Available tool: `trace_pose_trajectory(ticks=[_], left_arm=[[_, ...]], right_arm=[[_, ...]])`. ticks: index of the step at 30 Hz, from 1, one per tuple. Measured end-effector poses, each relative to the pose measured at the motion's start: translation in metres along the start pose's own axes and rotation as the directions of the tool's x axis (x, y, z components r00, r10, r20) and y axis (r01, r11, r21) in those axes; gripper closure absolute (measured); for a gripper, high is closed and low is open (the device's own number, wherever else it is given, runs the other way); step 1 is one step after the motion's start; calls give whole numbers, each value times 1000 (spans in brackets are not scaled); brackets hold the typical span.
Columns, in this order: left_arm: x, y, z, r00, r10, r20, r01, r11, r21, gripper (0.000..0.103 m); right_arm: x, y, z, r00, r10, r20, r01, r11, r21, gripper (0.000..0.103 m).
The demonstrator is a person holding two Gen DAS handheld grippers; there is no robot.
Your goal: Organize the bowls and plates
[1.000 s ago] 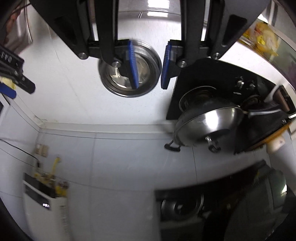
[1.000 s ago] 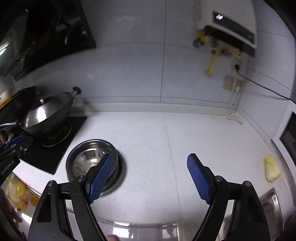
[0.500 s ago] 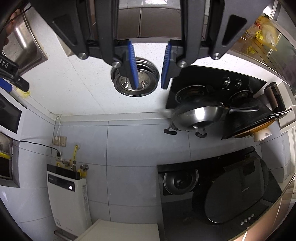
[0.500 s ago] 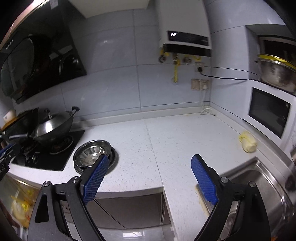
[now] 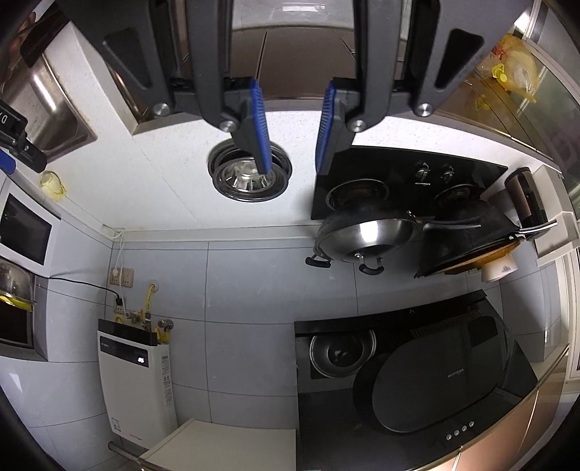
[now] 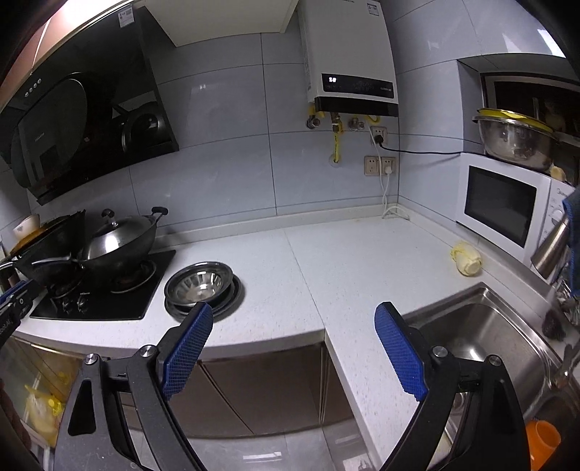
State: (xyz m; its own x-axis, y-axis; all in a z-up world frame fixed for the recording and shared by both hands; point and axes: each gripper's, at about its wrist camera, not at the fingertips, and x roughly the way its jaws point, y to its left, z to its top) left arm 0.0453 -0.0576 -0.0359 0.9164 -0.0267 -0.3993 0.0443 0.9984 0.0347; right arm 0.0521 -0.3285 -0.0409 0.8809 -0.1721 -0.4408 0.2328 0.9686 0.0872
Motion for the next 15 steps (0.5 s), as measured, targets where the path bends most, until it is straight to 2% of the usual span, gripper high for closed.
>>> trace_pose_trajectory(ticks=[7, 12, 13, 15], left_arm=[[-15, 9, -6, 1000, -20, 3, 20, 1000, 5, 79], [-21, 18, -8, 998, -67, 1, 67, 998, -2, 78], [-22, 18, -8, 997, -79, -5, 79, 997, 3, 74], [-22, 18, -10, 995, -99, -17, 99, 995, 10, 53]], right_arm=[[-16, 6, -13, 1000, -10, -15, 10, 1000, 8, 15], [-20, 8, -18, 1000, -11, -29, 12, 1000, 10, 14], [-21, 8, -19, 999, -9, -33, 10, 1000, 14, 10], [-22, 8, -19, 999, -3, -35, 4, 1000, 17, 3]])
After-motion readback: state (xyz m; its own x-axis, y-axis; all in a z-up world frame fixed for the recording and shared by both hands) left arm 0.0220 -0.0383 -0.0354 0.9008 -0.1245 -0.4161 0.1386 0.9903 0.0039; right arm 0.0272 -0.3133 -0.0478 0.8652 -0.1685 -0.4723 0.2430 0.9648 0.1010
